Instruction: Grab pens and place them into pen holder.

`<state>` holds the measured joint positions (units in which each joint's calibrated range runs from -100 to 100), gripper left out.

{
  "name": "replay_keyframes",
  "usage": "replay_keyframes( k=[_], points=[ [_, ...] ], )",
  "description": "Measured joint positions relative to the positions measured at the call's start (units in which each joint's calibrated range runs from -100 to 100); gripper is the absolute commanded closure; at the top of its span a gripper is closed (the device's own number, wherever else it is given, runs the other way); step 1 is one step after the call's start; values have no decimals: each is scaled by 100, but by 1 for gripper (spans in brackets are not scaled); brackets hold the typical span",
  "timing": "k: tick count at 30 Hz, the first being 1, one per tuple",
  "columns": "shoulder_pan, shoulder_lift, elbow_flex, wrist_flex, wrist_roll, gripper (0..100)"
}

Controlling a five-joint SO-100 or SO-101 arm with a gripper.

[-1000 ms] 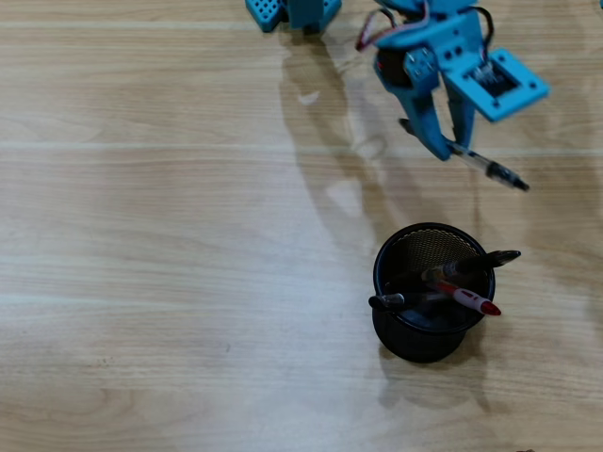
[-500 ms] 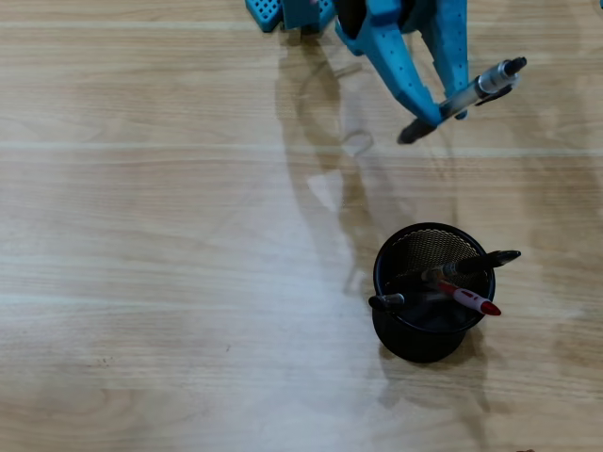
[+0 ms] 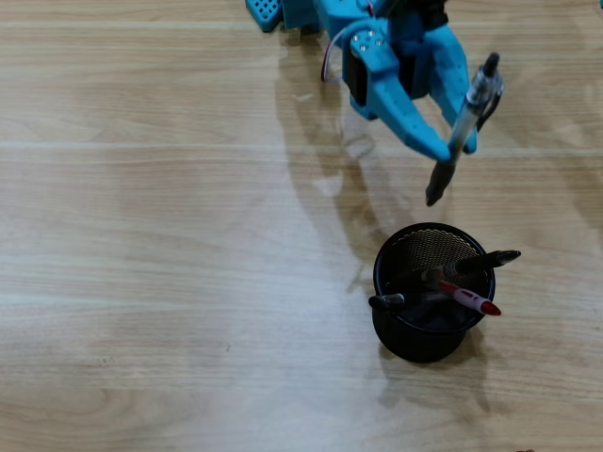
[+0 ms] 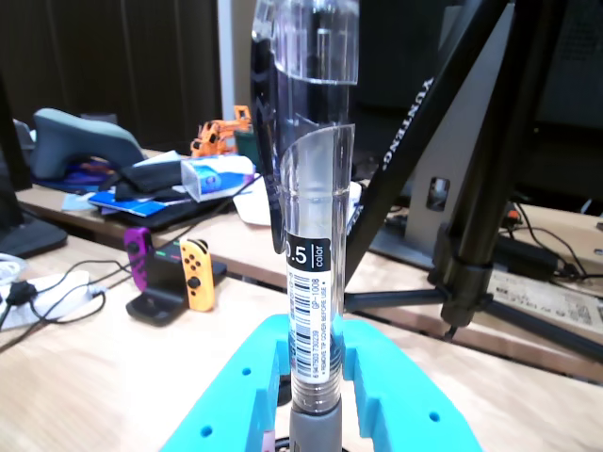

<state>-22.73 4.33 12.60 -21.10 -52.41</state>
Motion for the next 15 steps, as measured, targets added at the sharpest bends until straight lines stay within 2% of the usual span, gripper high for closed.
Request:
replay_keyframes(
  k=[12, 15],
  points=[
    [19, 943, 0, -224, 0, 98],
    [67, 1003, 0, -224, 0, 95]
  ],
)
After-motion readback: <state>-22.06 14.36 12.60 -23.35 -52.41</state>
